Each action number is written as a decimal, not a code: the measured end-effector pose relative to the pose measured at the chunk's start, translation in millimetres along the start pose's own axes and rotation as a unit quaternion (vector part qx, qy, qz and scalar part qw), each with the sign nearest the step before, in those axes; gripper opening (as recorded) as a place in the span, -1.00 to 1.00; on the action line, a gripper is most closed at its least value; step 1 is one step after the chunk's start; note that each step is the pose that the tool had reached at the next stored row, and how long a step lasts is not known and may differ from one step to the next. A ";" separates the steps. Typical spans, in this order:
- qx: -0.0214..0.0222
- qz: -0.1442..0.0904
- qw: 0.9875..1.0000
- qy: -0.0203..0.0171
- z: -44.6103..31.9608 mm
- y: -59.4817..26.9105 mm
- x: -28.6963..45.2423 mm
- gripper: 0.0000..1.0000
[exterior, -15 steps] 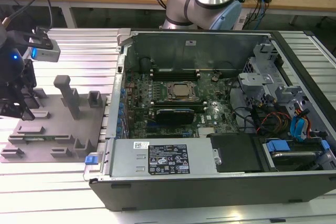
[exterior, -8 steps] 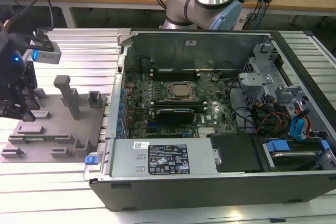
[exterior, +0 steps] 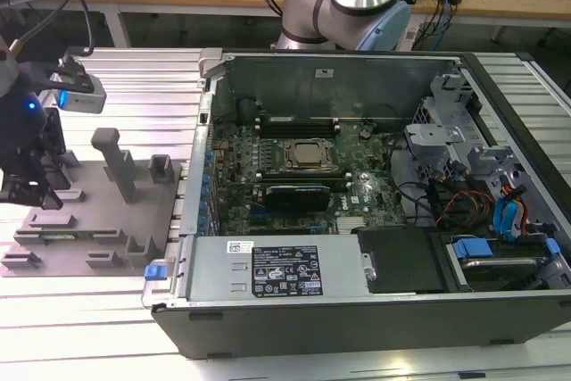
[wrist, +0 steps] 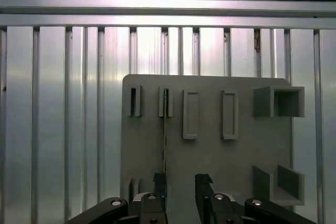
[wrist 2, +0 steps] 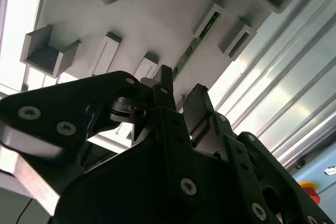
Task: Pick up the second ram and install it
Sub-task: 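Pick up the second ram and move it above second insertion slot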
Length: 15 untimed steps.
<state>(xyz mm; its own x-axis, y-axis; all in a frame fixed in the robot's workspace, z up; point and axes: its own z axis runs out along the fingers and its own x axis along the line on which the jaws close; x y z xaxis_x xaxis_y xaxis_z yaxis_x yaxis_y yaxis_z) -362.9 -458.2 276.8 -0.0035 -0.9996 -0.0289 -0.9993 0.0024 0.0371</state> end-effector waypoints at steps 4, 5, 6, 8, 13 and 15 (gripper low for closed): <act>0.000 0.000 1.000 0.000 5.0 -0.2 0.1 -0.32; 0.000 0.000 1.000 0.000 5.6 -0.2 0.1 -0.32; 0.000 0.000 1.000 0.000 6.6 -0.2 0.2 -0.32; 0.000 0.000 1.000 0.000 9.7 -0.3 0.3 -0.32; 0.000 0.000 1.000 0.000 17.3 -0.6 1.8 -0.32; 0.000 0.000 1.000 0.000 21.3 -0.8 7.3 -0.32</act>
<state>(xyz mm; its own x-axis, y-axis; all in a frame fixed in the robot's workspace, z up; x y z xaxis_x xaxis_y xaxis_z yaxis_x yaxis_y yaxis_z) -362.9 -464.9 255.3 -0.0033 -0.9996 -0.0289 -0.9993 0.0022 0.0369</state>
